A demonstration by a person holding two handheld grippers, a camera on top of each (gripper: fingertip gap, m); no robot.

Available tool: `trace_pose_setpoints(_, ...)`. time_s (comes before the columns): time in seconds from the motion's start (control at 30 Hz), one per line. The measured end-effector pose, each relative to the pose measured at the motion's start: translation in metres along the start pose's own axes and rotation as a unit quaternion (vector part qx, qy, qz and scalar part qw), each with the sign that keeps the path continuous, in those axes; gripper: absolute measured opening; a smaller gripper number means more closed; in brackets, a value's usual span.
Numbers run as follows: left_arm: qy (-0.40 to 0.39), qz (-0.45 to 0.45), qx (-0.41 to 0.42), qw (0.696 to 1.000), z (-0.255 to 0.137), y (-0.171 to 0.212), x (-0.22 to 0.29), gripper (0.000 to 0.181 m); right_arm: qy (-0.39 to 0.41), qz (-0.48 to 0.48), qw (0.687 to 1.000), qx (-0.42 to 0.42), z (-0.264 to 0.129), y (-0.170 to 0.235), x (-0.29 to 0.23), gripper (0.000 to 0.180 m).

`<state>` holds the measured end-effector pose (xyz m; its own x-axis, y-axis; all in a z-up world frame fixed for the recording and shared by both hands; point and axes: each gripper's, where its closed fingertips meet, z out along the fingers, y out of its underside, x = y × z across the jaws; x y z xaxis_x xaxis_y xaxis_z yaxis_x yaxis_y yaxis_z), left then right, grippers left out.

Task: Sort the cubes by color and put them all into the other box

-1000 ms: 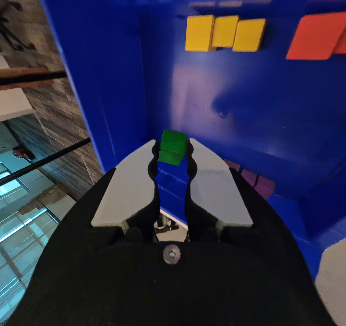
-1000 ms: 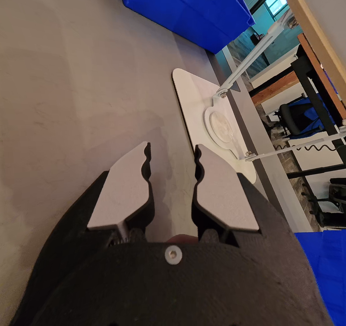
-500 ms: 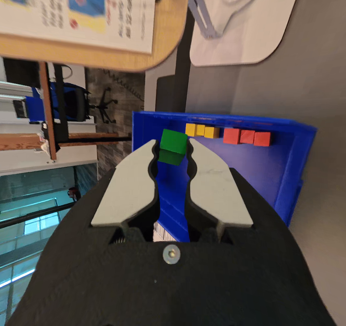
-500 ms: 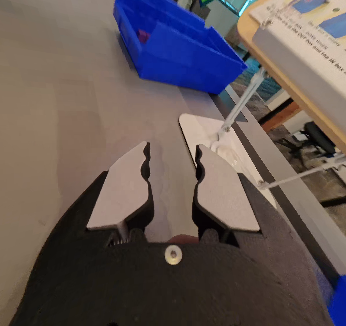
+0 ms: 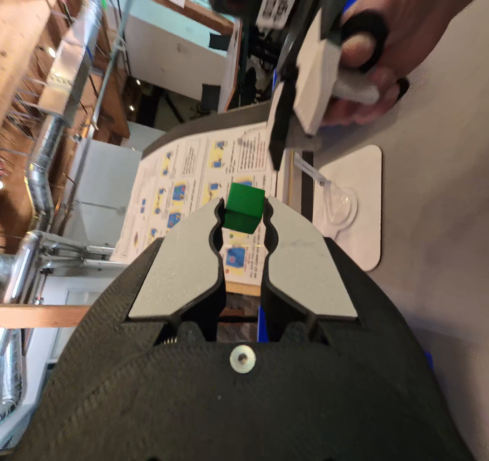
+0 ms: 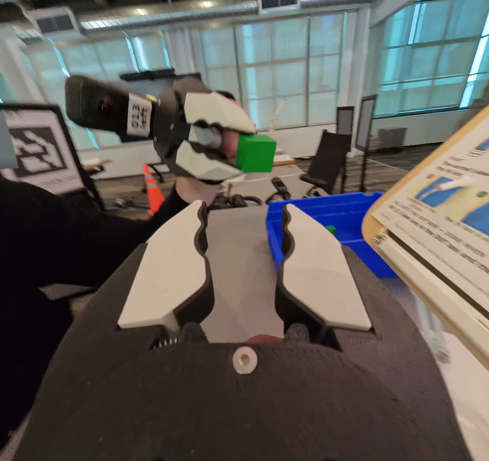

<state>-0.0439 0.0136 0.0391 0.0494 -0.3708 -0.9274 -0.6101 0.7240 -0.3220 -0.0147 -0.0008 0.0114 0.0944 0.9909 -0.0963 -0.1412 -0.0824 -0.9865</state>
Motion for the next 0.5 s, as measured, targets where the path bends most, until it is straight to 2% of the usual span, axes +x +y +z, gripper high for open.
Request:
trace_pose_setpoints(0.03, -0.005, 0.007, 0.011, 1.000, 0.000, -0.009, 0.000, 0.027, -0.021, 0.022, 0.999, 0.012, 0.002, -0.007, -0.001, 0.058)
trace_pose_setpoints(0.13, -0.005, 0.022, 0.037, 0.999, 0.000, -0.031, 0.003, 0.027, -0.081, 0.070, 0.993, 0.040, 0.007, -0.020, -0.007, 0.060)
trace_pose_setpoints(0.27, 0.004, 0.036, 0.043, 0.998, 0.003, -0.044, 0.013, 0.027, -0.108, 0.081, 0.990, 0.039, 0.017, -0.018, -0.013, 0.062)
trace_pose_setpoints(0.37, 0.010, 0.039, 0.042, 0.998, 0.006, -0.048, 0.017, 0.027, -0.118, 0.063, 0.990, 0.045, 0.020, -0.018, -0.020, 0.051)
trace_pose_setpoints(0.47, 0.012, 0.040, 0.036, 0.999, 0.009, -0.046, 0.019, 0.027, -0.117, 0.040, 0.991, 0.050, 0.019, -0.020, -0.024, 0.028)
trace_pose_setpoints(0.5, 0.011, 0.037, 0.038, 0.999, 0.009, -0.046, 0.019, 0.027, -0.114, 0.034, 0.992, 0.050, 0.018, -0.020, -0.024, 0.029)
